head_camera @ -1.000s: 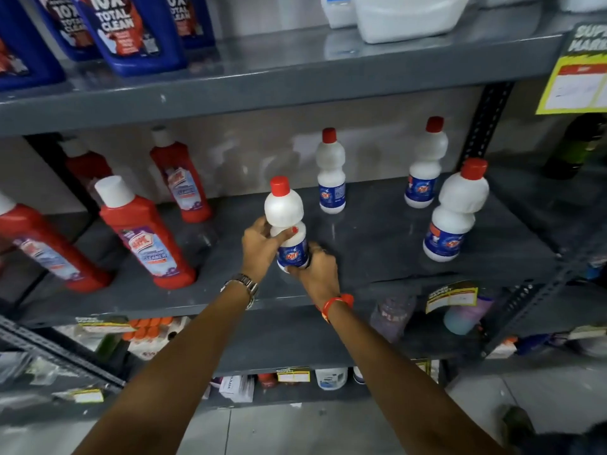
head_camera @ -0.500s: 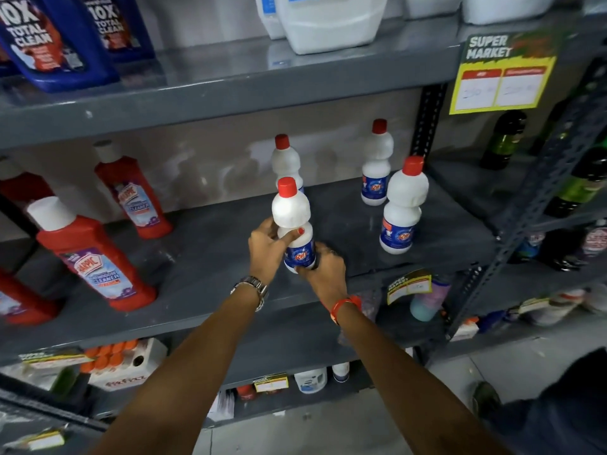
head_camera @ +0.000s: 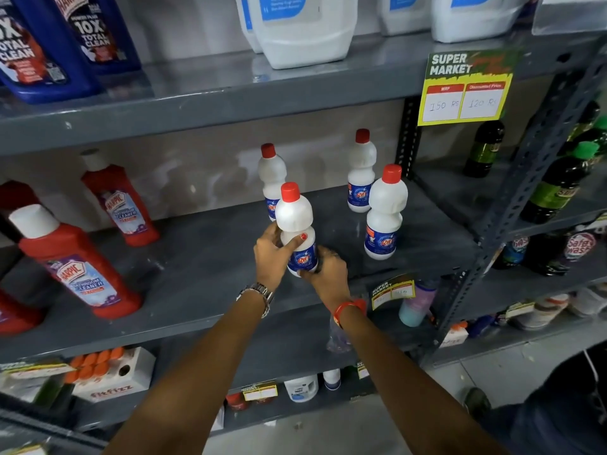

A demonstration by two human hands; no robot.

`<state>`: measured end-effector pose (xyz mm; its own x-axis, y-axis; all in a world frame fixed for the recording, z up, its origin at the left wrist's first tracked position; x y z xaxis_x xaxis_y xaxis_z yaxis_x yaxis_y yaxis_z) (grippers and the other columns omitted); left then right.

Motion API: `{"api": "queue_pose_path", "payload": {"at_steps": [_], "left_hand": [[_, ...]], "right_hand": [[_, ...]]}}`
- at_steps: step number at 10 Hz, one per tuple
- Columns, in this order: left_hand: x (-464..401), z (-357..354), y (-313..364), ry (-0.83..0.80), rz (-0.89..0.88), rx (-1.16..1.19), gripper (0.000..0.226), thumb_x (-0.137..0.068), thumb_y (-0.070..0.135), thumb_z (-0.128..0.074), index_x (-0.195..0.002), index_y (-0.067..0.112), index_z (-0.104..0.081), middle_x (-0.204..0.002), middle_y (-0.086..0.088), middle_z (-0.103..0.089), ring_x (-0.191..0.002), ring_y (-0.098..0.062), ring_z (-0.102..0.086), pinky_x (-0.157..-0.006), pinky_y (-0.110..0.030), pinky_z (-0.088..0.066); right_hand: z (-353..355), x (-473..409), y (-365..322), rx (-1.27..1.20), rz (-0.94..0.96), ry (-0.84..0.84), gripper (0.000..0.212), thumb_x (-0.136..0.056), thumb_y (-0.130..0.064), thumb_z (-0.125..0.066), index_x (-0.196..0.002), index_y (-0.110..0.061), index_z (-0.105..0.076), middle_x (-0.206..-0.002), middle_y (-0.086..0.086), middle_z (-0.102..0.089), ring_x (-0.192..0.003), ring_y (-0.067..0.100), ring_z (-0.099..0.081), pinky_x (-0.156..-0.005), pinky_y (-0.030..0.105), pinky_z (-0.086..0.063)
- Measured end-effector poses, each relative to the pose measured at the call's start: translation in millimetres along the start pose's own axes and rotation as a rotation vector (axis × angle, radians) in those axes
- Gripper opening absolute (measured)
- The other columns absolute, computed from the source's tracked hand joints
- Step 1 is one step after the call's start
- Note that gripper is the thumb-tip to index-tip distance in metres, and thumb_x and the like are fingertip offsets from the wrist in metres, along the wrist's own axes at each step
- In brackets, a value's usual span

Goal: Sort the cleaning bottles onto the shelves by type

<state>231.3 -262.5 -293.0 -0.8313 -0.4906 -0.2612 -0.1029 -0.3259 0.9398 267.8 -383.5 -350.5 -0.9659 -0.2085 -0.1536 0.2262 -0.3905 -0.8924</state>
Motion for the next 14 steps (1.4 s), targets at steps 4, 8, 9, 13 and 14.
{"api": "queue_pose_path", "payload": {"at_steps": [4, 8, 9, 13, 14], "left_hand": [[40.5, 63.5, 196.6, 0.342, -0.546, 0.257, 0.038, -0.082, 0.007, -0.060, -0.119, 0.011, -0.054, -0.106, -0.005, -0.067, -0.093, -0.011, -0.067, -0.081, -0.018, -0.052], [-82.0, 57.0, 320.6, 0.131, -0.423, 0.107, 0.060, -0.078, 0.013, -0.067, -0.130, 0.007, -0.037, -0.121, -0.002, -0.052, -0.112, -0.016, -0.049, -0.097, -0.024, -0.039], [-101.6, 50.4, 314.4, 0.015, -0.345, 0.079, 0.058, -0.069, 0.007, -0.074, -0.119, 0.001, -0.046, -0.115, -0.014, -0.061, -0.101, -0.024, -0.058, -0.088, -0.034, -0.048], [-103.9, 56.8, 312.3, -0.031, -0.350, 0.017, 0.056, -0.070, 0.010, -0.073, -0.120, 0.005, -0.046, -0.120, -0.014, -0.060, -0.099, -0.020, -0.058, -0.083, -0.028, -0.048], [-86.9, 69.9, 323.5, 0.001, -0.416, -0.001, 0.062, -0.077, 0.019, -0.068, -0.130, 0.009, -0.037, -0.128, -0.003, -0.052, -0.114, -0.015, -0.050, -0.086, -0.015, -0.037]], "right_hand": [[147.6, 47.5, -171.6, -0.294, 0.510, 0.738, 0.021, -0.077, -0.001, -0.065, -0.097, -0.009, -0.066, -0.094, -0.005, -0.060, -0.085, 0.011, -0.061, -0.079, 0.025, -0.054], [207.1, -70.9, -314.5, -0.152, 0.382, 0.264, 0.062, -0.061, -0.013, -0.076, -0.118, -0.006, -0.053, -0.116, 0.016, -0.064, -0.103, 0.025, -0.060, -0.097, 0.038, -0.048], [202.6, -86.3, -314.5, -0.119, 0.328, 0.189, 0.070, -0.063, -0.010, -0.077, -0.125, -0.007, -0.044, -0.123, 0.017, -0.060, -0.111, 0.031, -0.057, -0.099, 0.043, -0.047], [196.3, -76.2, -319.1, -0.090, 0.315, 0.271, 0.071, -0.074, -0.005, -0.071, -0.134, -0.007, -0.033, -0.137, 0.015, -0.048, -0.125, 0.029, -0.046, -0.107, 0.034, -0.038], [195.2, -66.7, -324.4, -0.066, 0.313, 0.302, 0.070, -0.077, -0.005, -0.067, -0.136, -0.007, -0.029, -0.140, 0.015, -0.045, -0.128, 0.029, -0.043, -0.105, 0.031, -0.034]]}}
Point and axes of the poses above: each hand's wrist, its own x-axis away from the middle knuckle, its own z-axis out of the back of the hand, y = z × x, the point moved 7 cm from there along -x, towards the middle knuckle
